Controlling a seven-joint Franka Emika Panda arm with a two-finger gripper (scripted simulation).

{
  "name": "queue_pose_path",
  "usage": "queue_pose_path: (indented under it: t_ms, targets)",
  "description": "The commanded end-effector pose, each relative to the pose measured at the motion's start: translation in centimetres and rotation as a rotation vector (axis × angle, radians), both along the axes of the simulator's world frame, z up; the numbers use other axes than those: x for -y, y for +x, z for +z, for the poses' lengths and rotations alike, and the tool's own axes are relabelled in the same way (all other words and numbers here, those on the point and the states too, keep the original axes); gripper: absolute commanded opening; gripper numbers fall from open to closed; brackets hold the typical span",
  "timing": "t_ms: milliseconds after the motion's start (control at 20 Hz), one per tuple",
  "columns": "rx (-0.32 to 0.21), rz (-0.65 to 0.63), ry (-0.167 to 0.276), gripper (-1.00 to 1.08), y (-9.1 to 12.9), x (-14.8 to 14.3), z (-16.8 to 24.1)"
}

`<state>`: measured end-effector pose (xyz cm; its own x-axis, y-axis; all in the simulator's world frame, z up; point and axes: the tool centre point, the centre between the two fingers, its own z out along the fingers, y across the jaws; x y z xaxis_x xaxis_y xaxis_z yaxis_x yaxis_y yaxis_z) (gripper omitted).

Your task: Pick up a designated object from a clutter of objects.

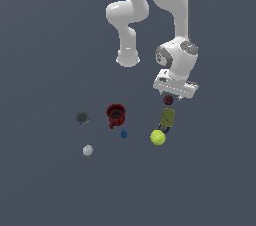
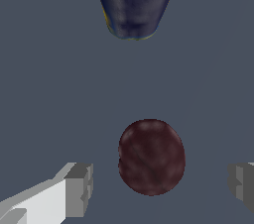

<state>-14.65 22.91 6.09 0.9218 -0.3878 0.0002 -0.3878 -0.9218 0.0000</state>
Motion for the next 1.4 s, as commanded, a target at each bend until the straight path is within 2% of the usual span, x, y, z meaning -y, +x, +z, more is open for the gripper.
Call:
queue_pose_path:
  t_ms: [0, 300, 600, 650, 1350]
  targets:
    - [-0.001, 0.000, 0.000, 1.00, -0.1, 0.0, -1.1]
    - [-0.001, -0.001, 0.000, 1.00, -0.1, 0.0, -3.0]
    - [0.000, -0.002, 0.000, 1.00, 0.0, 0.0, -3.3]
    - [0.000, -0.002, 0.000, -1.00, 0.0, 0.0, -3.3]
    - [0.000, -0.002, 0.000, -1.00, 0.2, 0.1, -2.9]
